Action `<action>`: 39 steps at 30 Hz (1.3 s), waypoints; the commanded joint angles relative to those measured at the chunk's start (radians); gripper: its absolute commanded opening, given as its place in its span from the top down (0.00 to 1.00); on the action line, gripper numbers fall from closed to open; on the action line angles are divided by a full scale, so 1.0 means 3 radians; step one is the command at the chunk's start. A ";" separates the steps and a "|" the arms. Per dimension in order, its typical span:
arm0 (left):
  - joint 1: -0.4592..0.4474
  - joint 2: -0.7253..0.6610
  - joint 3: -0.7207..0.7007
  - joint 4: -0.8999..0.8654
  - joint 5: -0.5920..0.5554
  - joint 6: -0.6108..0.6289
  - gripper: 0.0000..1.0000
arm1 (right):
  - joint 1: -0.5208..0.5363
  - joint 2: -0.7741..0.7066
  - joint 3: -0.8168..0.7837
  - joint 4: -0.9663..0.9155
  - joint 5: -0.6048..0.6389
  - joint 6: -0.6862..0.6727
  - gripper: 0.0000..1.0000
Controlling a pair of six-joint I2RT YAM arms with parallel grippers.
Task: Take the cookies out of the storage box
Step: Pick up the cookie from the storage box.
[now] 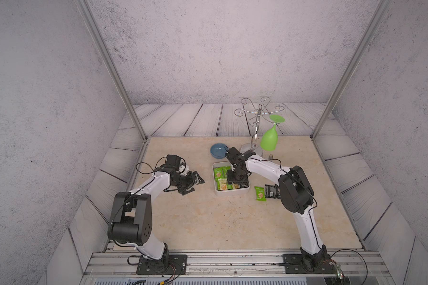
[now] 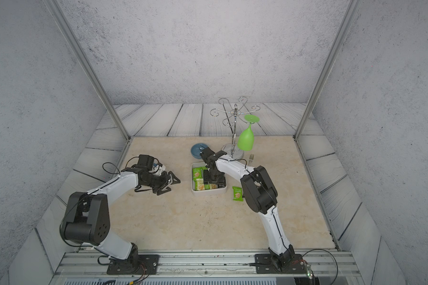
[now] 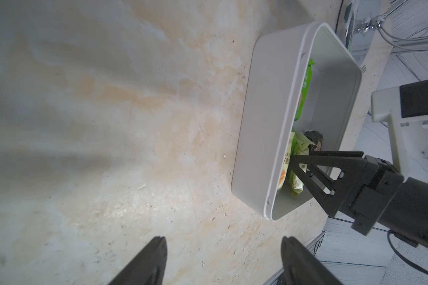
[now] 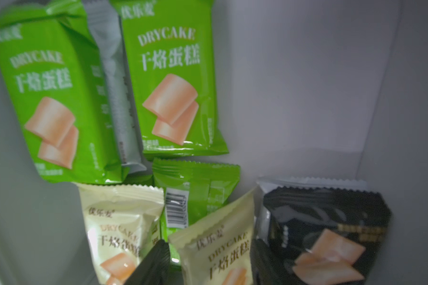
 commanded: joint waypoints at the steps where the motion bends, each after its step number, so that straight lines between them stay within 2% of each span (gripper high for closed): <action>1: 0.0039 -0.0027 -0.0001 0.0003 0.0040 -0.0004 0.22 | 0.0023 -0.0128 -0.0062 0.0105 -0.0207 -0.0035 0.43; 5: 0.0036 -0.0038 -0.0018 0.0005 0.0035 -0.0004 0.21 | 0.0035 -0.0239 -0.0125 0.0261 -0.0295 0.0024 0.43; 12: 0.0044 -0.0056 -0.0042 0.0026 0.0041 -0.0001 0.21 | 0.0034 -0.0127 0.0032 -0.0180 0.0123 -0.0030 0.43; 29: 0.0049 -0.0072 -0.0038 0.0015 0.0040 -0.0013 0.21 | 0.0033 0.0037 0.0013 -0.0143 -0.0038 -0.0007 0.39; 39: 0.0049 -0.0077 -0.0025 -0.0001 0.0035 -0.0012 0.22 | 0.0030 0.0047 0.0024 -0.0051 -0.0041 0.0042 0.41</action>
